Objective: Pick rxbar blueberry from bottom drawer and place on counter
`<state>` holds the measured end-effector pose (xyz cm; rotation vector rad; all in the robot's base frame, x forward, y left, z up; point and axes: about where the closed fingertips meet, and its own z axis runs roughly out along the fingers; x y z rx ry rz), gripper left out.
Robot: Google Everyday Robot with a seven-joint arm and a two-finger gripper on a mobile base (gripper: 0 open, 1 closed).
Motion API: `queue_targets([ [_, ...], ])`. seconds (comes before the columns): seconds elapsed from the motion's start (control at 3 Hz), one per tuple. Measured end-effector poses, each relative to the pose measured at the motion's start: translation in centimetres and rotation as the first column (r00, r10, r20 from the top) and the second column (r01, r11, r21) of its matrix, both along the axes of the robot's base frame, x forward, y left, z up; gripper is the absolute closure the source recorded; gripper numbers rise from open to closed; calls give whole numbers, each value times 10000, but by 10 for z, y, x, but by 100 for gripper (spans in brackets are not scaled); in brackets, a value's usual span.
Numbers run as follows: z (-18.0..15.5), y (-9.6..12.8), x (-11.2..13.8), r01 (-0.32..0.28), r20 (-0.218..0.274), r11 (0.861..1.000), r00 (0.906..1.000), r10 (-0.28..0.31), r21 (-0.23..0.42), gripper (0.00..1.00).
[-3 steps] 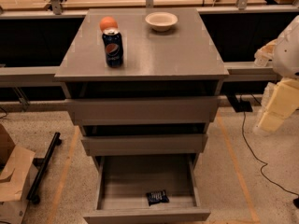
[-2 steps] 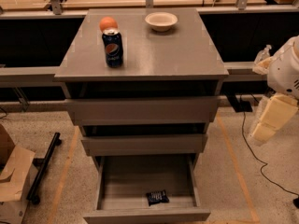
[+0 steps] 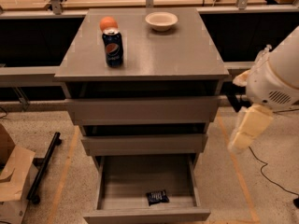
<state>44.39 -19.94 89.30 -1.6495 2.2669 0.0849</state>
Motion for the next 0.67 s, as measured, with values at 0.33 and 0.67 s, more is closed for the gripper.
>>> queue_targets([
  [0.33, -60, 49, 13, -502, -647, 9948, 9963, 560, 888, 0],
  [0.67, -121, 87, 35, -740, -694, 9867, 9940, 847, 1449, 0],
])
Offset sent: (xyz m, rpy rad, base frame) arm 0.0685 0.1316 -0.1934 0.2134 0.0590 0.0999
